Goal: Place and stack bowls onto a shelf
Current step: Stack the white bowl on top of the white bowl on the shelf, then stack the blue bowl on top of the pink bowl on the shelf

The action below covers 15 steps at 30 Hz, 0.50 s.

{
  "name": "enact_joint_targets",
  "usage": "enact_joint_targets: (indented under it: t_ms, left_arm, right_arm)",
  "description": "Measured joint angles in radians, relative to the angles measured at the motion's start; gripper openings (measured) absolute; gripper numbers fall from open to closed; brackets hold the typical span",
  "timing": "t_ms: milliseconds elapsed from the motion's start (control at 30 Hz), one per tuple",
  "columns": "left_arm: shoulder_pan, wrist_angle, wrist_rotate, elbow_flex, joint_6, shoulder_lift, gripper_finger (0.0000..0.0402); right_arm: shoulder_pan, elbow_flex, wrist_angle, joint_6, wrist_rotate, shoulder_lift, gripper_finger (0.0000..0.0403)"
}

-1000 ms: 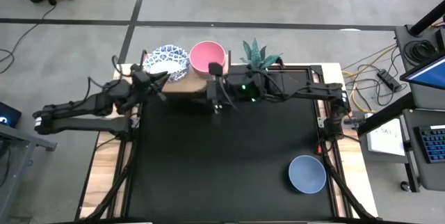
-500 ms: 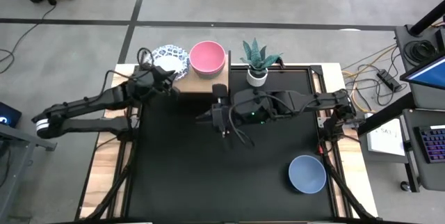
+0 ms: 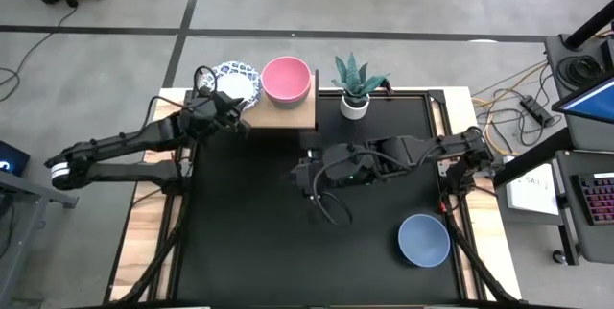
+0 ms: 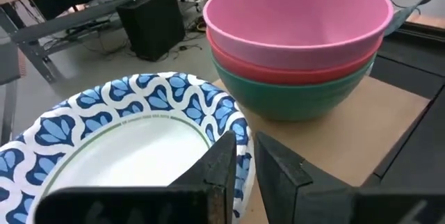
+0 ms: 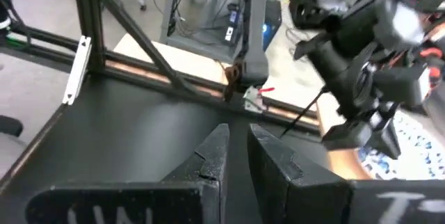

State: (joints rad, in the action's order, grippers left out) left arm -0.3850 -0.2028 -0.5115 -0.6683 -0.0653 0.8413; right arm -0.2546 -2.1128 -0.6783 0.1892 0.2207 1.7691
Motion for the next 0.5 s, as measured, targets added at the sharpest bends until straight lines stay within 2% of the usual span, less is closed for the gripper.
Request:
enact_joint_targets:
  t_ms: [100, 333, 400, 500]
  left_arm:
    - [0.01, -0.004, 0.055, -0.014, -0.017, -0.016, 0.0035]
    - [0.058, 0.0, 0.416, -0.045, -0.049, -0.084, 0.0035]
    - [0.082, 0.0, 0.48, -0.045, -0.071, -0.105, 0.0035]
    - [0.13, 0.0, 0.518, -0.04, -0.097, -0.134, 0.0035]
  right_arm:
    - [-0.015, 0.001, -0.059, -0.063, 0.016, -0.001, 0.0043]
    - [-0.018, 0.006, -0.348, -0.415, 0.016, -0.007, 0.0043]
    - [-0.021, 0.022, -0.43, -0.539, 0.016, -0.006, 0.0043]
    - [-0.035, 0.068, -0.516, -0.721, 0.014, -0.005, 0.0043]
